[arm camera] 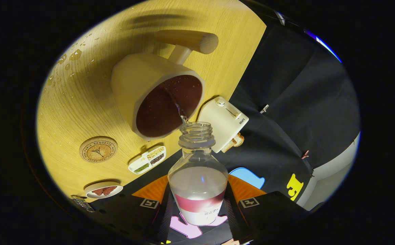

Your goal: Take the bottle from table, then pour the juice into the cup, finally place the bottle on the coaster

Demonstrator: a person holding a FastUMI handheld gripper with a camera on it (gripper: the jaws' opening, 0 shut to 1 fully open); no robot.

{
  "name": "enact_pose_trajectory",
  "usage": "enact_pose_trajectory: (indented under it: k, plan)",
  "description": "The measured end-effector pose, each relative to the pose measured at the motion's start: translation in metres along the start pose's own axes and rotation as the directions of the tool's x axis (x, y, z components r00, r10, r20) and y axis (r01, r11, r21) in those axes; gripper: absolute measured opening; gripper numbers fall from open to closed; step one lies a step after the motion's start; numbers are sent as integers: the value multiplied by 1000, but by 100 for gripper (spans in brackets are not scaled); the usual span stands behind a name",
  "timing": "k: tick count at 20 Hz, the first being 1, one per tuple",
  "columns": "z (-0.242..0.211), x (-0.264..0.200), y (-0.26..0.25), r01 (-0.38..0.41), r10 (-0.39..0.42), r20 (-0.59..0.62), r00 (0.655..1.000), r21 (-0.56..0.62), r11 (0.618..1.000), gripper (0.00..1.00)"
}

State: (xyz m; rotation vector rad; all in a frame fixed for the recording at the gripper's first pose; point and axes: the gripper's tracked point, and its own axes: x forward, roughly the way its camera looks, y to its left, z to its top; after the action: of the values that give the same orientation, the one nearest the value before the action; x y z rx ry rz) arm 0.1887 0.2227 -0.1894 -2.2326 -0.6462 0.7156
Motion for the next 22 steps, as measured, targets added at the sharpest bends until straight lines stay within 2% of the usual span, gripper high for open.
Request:
enact_pose_trajectory:
  k: [22]
  plan:
    - [-18,1,1,4,-4,-3,1000,23,1000,70]
